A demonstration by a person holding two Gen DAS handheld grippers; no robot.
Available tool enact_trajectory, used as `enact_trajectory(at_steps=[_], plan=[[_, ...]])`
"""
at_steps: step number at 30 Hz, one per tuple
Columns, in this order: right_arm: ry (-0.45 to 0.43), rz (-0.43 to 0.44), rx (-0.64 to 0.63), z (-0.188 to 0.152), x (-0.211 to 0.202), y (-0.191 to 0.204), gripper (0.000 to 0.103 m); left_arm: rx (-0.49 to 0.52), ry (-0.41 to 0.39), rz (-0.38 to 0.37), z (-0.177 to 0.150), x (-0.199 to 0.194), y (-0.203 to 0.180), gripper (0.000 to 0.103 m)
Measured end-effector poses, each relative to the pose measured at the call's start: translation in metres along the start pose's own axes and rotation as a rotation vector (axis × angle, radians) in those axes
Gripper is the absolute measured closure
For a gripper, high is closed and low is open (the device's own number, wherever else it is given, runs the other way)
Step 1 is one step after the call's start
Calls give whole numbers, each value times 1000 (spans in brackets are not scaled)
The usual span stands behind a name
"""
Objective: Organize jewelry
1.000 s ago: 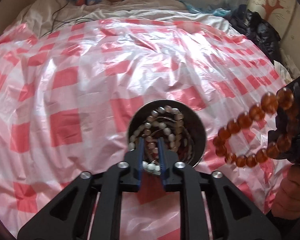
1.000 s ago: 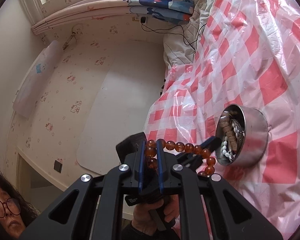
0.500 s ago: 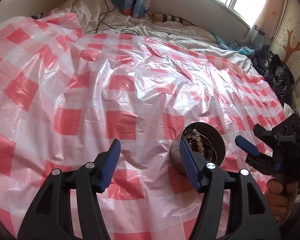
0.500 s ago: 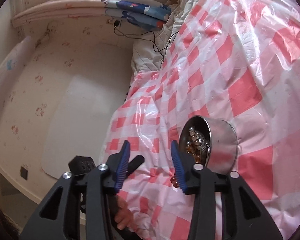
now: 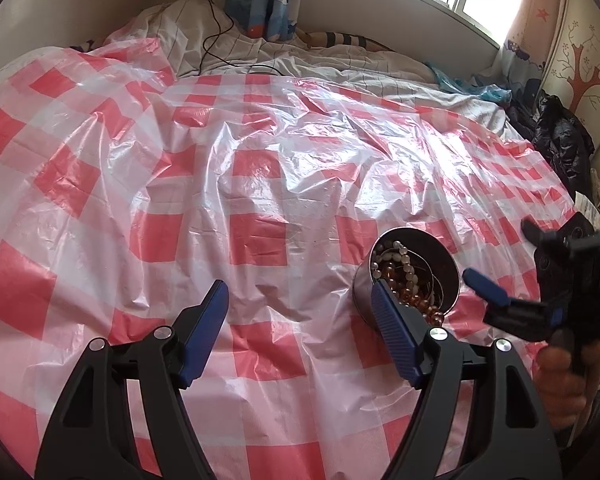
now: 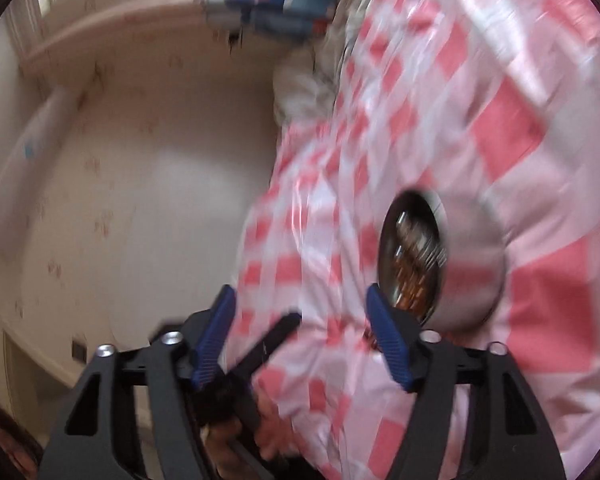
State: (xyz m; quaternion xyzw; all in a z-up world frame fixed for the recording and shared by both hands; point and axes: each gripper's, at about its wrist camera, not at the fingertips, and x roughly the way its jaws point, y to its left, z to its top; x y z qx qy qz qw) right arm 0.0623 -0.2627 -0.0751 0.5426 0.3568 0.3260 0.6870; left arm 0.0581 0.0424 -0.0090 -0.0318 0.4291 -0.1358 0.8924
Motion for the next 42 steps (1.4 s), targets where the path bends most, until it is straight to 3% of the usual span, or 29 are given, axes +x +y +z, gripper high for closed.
enact_trajectory(at_steps=[1, 4, 6, 8, 13, 19, 21, 26, 29, 33, 37, 42], plan=[[30, -10, -1, -1, 4, 0, 34, 5, 2, 1, -1, 0, -1, 33], [244, 11, -64, -18, 39, 12, 34, 12, -4, 7, -2, -2, -3, 30], [311, -7, -107, -36, 57, 20, 33, 14, -9, 19, -2, -3, -4, 28], [261, -26, -73, -37, 61, 14, 26, 7, -10, 29, -2, -3, -2, 27], [38, -67, -4, -19, 30, 2, 26, 20, 2, 25, -3, 0, -4, 26], [21, -147, -57, -16, 10, 6, 23, 99, 9, 25, -7, 3, -20, 26], [-5, -243, -133, -16, -6, 15, 21, 132, -8, 46, -10, 2, -28, 25], [-91, -764, -515, -39, -15, 47, 14, 134, -45, 96, -18, 2, -47, 14], [-69, -914, -633, -52, -14, 48, 13, 184, -45, 150, -22, 5, -64, 10], [-75, -990, -663, -59, -24, 51, 13, 249, -116, 199, -26, -5, -85, 8], [-107, -1004, -710, -71, -32, 67, 10, 298, -146, 272, -30, -12, -101, 8], [-159, -1011, -710, -92, -43, 81, 8, 283, -132, 241, -36, -22, -105, 8]])
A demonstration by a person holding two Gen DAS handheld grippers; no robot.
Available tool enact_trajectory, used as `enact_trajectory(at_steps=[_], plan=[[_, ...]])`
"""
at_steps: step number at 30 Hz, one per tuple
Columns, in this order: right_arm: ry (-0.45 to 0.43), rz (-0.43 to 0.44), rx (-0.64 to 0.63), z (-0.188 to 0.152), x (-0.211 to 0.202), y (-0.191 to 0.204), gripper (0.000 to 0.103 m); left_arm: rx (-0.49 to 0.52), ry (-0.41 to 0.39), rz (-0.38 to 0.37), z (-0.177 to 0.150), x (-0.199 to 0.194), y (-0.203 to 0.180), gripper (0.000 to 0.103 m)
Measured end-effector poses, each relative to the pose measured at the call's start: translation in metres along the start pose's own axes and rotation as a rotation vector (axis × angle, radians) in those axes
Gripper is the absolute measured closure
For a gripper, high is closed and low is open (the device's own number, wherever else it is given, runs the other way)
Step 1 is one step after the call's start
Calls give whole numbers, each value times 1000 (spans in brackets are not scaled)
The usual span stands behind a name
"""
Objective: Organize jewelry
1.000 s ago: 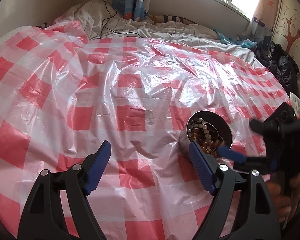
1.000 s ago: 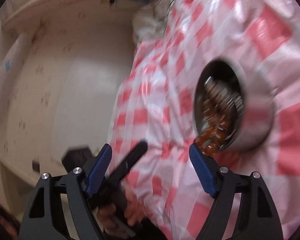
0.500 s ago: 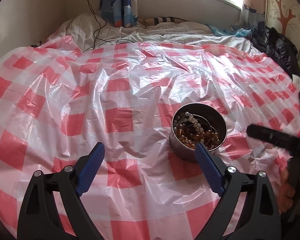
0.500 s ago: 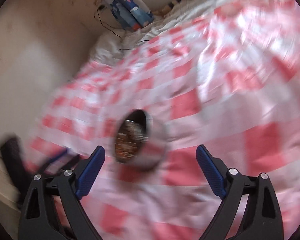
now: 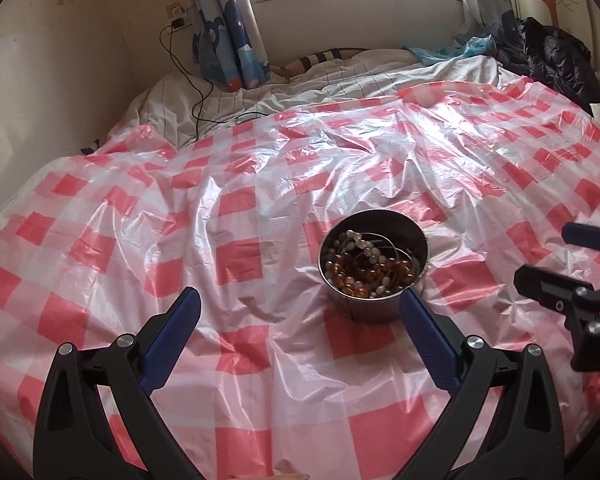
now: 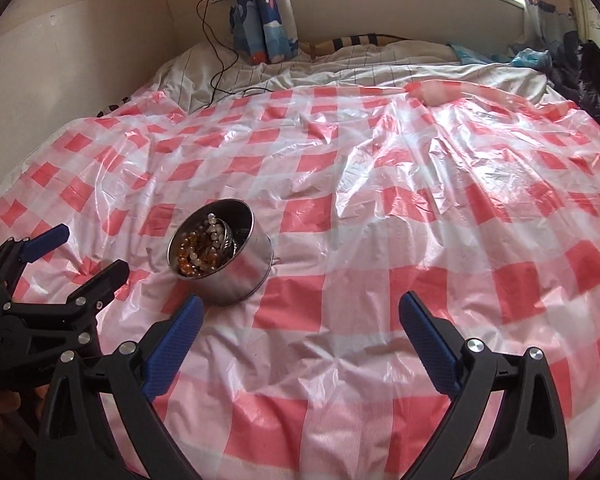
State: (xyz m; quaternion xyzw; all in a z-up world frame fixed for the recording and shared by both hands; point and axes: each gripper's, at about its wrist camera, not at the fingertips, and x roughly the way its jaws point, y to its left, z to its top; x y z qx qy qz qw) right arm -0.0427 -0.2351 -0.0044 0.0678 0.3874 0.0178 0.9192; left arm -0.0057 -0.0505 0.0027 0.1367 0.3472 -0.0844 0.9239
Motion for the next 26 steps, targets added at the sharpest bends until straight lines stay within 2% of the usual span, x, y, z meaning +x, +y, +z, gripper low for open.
enact_trajectory(at_steps=[4, 10, 13, 17, 26], plan=[[2, -19, 31, -21, -10, -3, 8, -14, 5, -8, -3, -8, 3, 8], [1, -34, -6, -31, -14, 5, 8, -93, 15, -16, -13, -22, 11, 8], [3, -28, -2, -36, -15, 5, 8, -119, -23, -24, -22, -35, 14, 8], [-9, -28, -21, -37, -15, 10, 8, -105, -41, -48, -27, -40, 12, 8], [-15, -32, -3, -36, -11, 7, 8, -100, 14, -55, -26, -26, 6, 8]])
